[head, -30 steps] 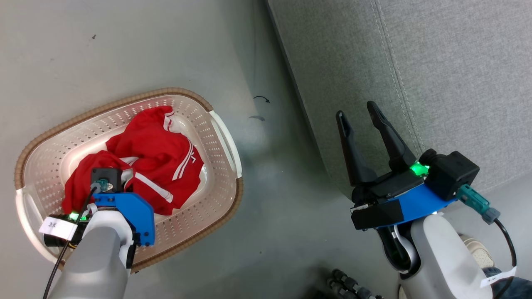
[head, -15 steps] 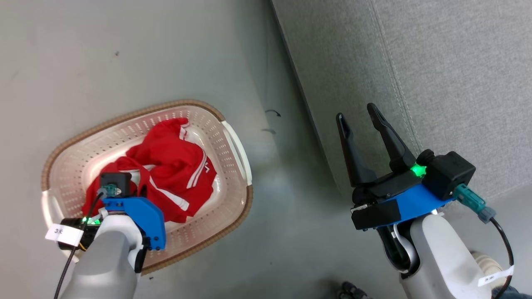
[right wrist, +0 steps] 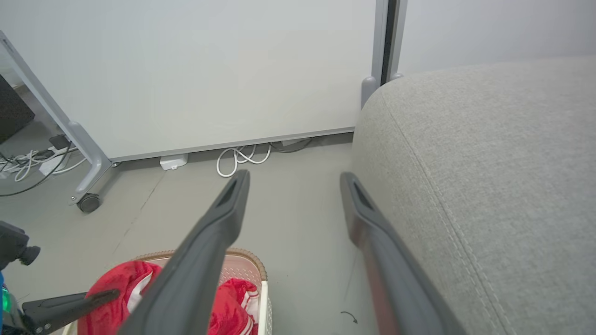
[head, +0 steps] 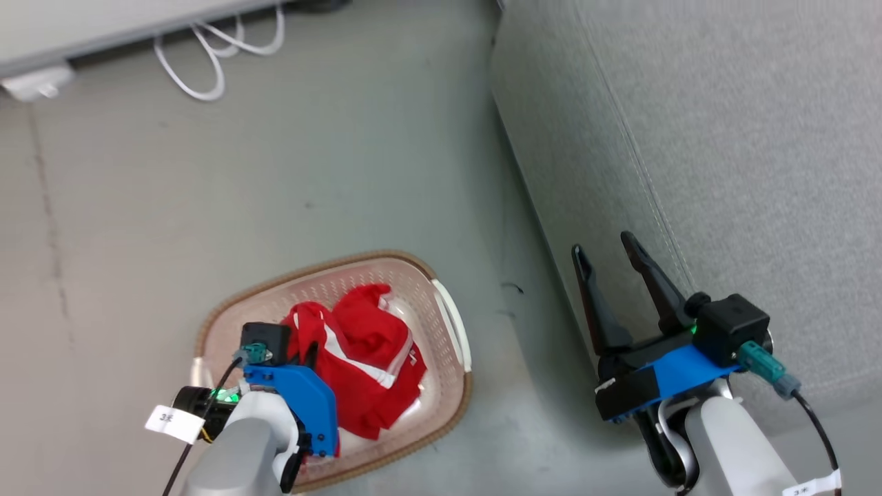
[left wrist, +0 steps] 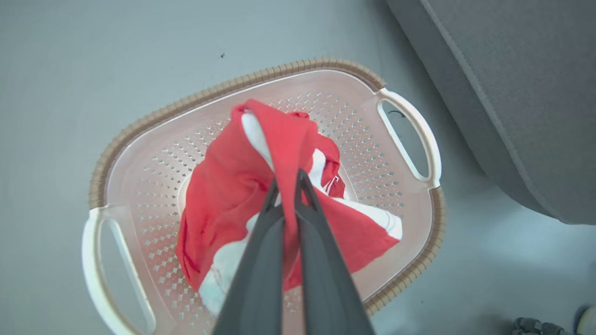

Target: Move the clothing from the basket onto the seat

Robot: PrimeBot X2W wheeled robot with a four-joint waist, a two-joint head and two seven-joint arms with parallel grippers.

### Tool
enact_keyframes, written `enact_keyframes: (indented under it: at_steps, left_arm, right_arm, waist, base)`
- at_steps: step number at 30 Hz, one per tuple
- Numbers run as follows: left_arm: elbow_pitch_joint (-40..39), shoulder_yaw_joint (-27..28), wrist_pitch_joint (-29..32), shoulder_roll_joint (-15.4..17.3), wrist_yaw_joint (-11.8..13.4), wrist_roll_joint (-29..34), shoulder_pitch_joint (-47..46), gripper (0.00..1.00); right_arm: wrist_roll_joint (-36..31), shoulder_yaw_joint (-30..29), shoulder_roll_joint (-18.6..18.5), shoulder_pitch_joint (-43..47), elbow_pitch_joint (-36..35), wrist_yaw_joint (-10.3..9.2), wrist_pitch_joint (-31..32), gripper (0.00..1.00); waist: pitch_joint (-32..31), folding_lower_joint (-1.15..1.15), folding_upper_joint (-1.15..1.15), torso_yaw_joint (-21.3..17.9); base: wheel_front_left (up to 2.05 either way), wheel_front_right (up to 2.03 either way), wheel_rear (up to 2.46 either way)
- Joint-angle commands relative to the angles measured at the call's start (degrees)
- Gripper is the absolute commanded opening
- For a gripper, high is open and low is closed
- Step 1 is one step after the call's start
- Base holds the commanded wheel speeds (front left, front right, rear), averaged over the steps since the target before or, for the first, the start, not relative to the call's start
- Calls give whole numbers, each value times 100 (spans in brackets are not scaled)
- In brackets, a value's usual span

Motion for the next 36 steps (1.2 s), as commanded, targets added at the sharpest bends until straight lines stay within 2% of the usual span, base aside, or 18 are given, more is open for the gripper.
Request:
enact_keyframes:
  at_steps: [1, 7, 14, 21, 36]
  left_arm:
    - [-123, -137, -17, -25, -49, -65, 99, 0]
    - [-1108, -1040, 204, -24, -48, -690, 355, 0]
    - [-1850, -1723, 172, -23, -33, -1177, 79, 0]
    - [-2438, -2146, 90, -26, -23, -1479, -432, 0]
    - [-3564, -2968, 104, -24, 216, -2007, -1418, 0]
  right_arm:
    - [-60, -33, -19, 119, 64, 3, -21, 100]
    - [-139, -146, -19, 383, 246, 3, -3, 100]
    - [-220, -268, -17, 606, 167, 3, 129, 100]
    - [-287, -415, -18, 788, 28, 3, 251, 100]
    - [-377, -536, -17, 1019, -197, 3, 470, 100]
  waist:
    - [-730, 1, 0, 510]
    - [-1371, 1, 0, 851]
    - [-1711, 1, 0, 1074]
    - [-1843, 1, 0, 1190]
    - [-2079, 1, 0, 1234]
  base:
    - [0, 0, 0]
    - [0, 0, 0]
    - [0, 0, 0]
    - [0, 0, 0]
    - [0, 0, 0]
